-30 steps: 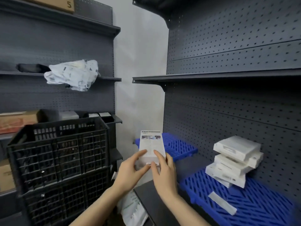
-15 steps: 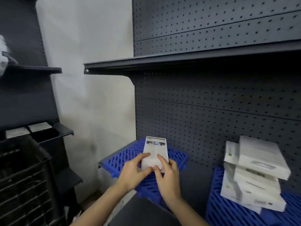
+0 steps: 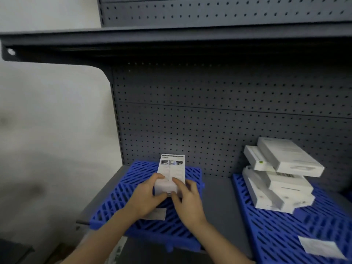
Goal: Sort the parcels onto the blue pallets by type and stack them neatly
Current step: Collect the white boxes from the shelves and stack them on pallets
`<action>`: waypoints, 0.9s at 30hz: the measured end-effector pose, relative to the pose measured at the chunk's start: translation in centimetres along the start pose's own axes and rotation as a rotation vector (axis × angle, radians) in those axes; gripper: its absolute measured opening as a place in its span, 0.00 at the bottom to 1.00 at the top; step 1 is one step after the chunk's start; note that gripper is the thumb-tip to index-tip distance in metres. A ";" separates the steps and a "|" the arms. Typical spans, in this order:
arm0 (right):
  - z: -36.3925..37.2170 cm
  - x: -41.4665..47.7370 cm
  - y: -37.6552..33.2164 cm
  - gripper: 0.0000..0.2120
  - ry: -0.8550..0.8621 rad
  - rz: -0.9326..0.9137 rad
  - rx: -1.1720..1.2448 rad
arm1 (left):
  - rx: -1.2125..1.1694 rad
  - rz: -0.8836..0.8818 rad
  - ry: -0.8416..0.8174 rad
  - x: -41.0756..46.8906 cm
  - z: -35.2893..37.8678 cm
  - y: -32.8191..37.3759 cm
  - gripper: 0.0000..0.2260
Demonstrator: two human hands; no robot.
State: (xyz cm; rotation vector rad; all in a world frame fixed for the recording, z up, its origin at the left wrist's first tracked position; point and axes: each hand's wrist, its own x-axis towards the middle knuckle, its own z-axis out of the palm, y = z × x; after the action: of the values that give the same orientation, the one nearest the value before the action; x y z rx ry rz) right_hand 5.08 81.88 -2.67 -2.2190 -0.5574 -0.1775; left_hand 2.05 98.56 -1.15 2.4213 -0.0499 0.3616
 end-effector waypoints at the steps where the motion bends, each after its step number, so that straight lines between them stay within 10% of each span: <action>1: 0.1 -0.1 -0.1 0.22 -0.005 0.000 -0.006 | -0.003 -0.002 -0.003 -0.1 -0.1 0.0 0.21; 15: -7.6 -10.5 1.7 0.22 0.149 0.012 0.072 | -0.106 0.182 0.427 -7.2 3.4 9.6 0.06; 27: -10.9 -30.1 13.9 0.20 0.105 0.295 0.066 | -0.248 -0.012 -0.061 -21.1 21.6 13.6 0.11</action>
State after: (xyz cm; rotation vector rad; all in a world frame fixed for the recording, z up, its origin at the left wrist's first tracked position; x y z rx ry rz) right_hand -14.95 55.77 -14.39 -2.1837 -0.1726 -0.1182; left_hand -14.72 73.06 -14.17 2.1862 -0.1017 0.2592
